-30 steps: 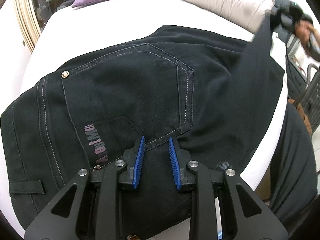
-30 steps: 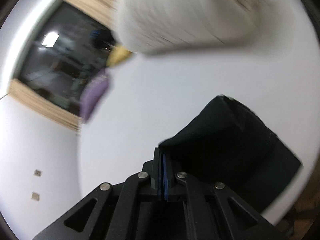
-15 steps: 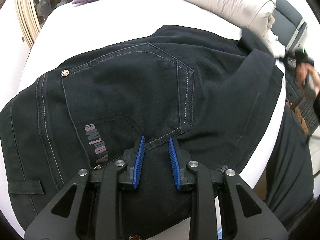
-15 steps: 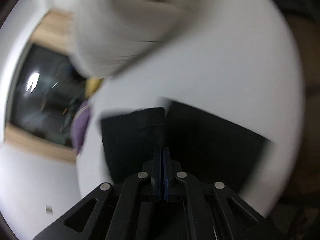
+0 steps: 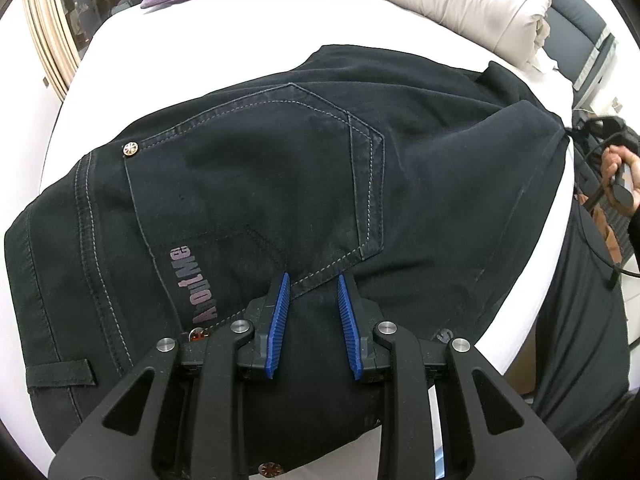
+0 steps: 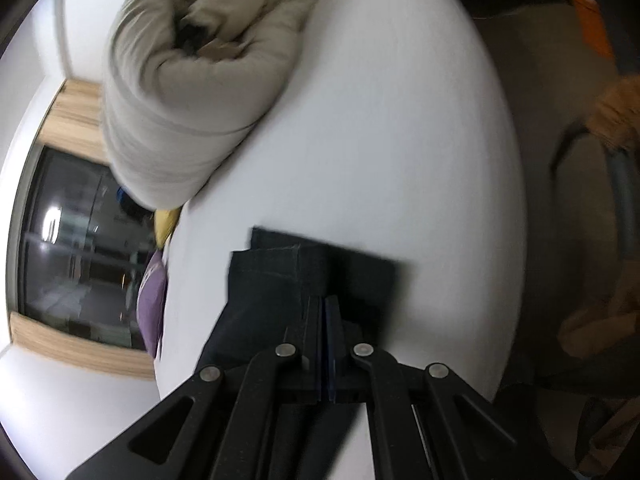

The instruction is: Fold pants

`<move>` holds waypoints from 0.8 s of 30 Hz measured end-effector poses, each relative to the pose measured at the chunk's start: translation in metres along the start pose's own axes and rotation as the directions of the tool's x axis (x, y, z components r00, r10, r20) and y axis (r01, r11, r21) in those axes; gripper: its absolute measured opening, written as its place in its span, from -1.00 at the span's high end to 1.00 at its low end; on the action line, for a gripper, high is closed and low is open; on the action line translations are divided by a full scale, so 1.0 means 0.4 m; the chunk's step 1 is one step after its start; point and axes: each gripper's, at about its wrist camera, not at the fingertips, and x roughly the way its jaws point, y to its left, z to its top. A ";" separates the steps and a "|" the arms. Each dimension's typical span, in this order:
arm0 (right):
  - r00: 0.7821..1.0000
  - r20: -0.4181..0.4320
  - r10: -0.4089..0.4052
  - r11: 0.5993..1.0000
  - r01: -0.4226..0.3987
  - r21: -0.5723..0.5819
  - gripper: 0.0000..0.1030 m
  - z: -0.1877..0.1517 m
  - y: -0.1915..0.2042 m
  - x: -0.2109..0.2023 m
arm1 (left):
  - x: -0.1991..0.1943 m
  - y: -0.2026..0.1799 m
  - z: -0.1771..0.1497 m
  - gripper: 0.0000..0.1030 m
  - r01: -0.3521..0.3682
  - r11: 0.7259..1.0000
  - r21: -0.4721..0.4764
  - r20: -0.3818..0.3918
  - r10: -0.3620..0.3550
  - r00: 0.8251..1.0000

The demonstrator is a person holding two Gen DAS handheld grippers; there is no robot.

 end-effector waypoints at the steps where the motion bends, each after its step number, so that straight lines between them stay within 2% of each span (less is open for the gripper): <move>1: 1.000 -0.017 0.007 1.000 -0.007 -0.029 0.95 -0.005 0.002 0.004 | 0.002 -0.002 0.002 0.53 -0.002 1.000 0.002 -0.001 0.002 1.000; 3: 0.998 -0.040 0.048 0.998 -0.050 -0.045 0.88 -0.003 0.005 -0.009 | 0.000 -0.004 0.001 0.53 -0.003 1.000 0.004 -0.002 0.003 1.000; 5: 0.998 -0.039 0.056 0.997 -0.058 -0.054 0.87 0.004 0.018 -0.009 | 0.001 -0.008 0.003 0.53 -0.005 1.000 0.003 -0.003 0.005 1.000; 6: 0.999 -0.043 0.021 0.996 -0.024 -0.082 0.83 0.010 0.034 -0.005 | 0.000 -0.009 0.003 0.53 -0.007 1.000 0.003 -0.003 0.007 1.000; 8: 0.999 -0.039 -0.031 0.993 0.026 -0.114 0.46 0.016 0.052 -0.007 | -0.003 -0.008 0.001 0.53 -0.010 1.000 -0.001 -0.003 0.010 1.000; 10: 0.995 -0.038 -0.094 0.987 0.088 -0.134 0.40 0.023 0.066 0.004 | -0.003 -0.009 -0.001 0.53 -0.011 1.000 -0.003 -0.001 0.011 1.000; 13: 0.986 -0.085 -0.143 0.982 0.131 -0.134 0.39 0.032 0.066 0.040 | -0.003 -0.009 -0.003 0.53 -0.011 1.000 -0.002 0.002 0.011 1.000; 17: 0.987 -0.089 -0.137 0.985 0.126 -0.114 0.39 0.052 0.065 0.060 | -0.005 -0.003 -0.008 0.53 -0.005 1.000 -0.003 0.004 0.005 1.000; 18: 0.987 -0.089 -0.135 0.984 0.122 -0.133 0.48 0.054 0.070 0.061 | -0.005 -0.002 -0.010 0.53 -0.005 1.000 -0.003 0.006 0.005 1.000; 19: 0.986 -0.090 -0.139 0.980 0.124 -0.158 0.75 0.056 0.076 0.065 | -0.006 -0.001 -0.010 0.53 -0.006 1.000 -0.003 0.007 0.006 1.000; 21: 0.984 -0.068 -0.167 0.967 0.151 -0.204 0.78 0.052 0.090 0.056 | -0.006 0.001 -0.013 0.53 -0.005 1.000 -0.004 0.009 0.005 1.000; 22: 0.982 -0.046 -0.184 0.960 0.169 -0.225 0.87 0.047 0.097 0.045 | -0.007 0.002 -0.013 0.53 -0.004 1.000 -0.005 0.009 0.004 1.000; 24: 0.974 0.017 -0.226 0.939 0.223 -0.264 0.87 0.030 0.109 0.009 | -0.008 0.003 -0.012 0.53 -0.003 1.000 -0.006 0.007 0.003 1.000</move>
